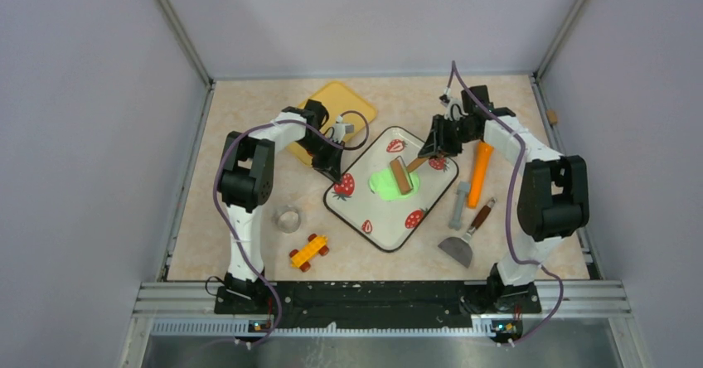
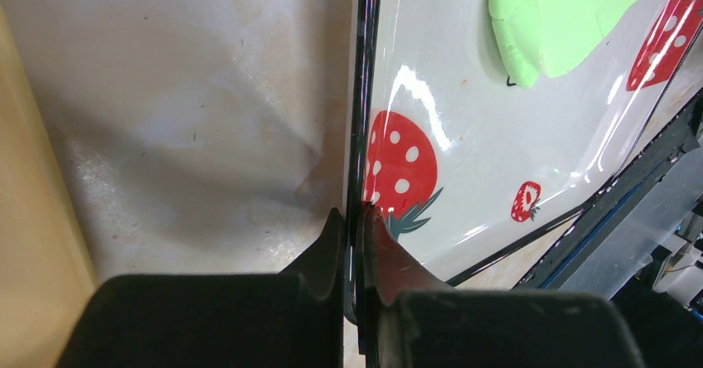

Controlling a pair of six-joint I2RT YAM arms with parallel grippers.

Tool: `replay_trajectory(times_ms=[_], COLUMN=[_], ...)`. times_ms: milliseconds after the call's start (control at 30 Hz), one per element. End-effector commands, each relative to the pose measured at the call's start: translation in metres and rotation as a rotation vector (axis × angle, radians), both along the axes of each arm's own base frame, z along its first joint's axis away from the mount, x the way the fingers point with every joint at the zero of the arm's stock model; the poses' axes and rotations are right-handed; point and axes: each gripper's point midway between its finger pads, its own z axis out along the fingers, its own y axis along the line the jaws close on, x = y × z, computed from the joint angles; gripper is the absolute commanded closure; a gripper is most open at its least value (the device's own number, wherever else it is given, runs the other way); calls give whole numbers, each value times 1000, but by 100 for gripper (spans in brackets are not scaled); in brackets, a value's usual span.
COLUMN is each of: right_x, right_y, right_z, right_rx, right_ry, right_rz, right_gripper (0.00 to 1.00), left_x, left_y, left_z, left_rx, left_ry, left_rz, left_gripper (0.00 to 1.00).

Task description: Roll out the dumpling wrappers from the dough

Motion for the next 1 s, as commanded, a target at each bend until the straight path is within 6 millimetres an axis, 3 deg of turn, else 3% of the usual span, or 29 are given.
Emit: replay_trajectory(times_ms=[0, 167, 533, 633, 967], right_x=[-1, -1, -4, -2, 2], right_y=[-79, -103, -133, -151, -166], right_z=[-37, -43, -51, -51, -53], right_rx=[-308, -362, -433, -455, -483], right_ry=[3, 2, 5, 1, -9], right_rz=[-89, -114, -148, -158, -179], right_gripper=[100, 100, 100, 100, 100], left_x=[13, 15, 15, 14, 13], left_y=[10, 9, 9, 9, 10], left_z=[-14, -14, -15, -17, -18], left_rx=[62, 61, 58, 61, 65], left_ry=[-54, -57, -53, -47, -47], left_rz=[7, 7, 7, 8, 10], left_gripper=[100, 100, 100, 100, 100])
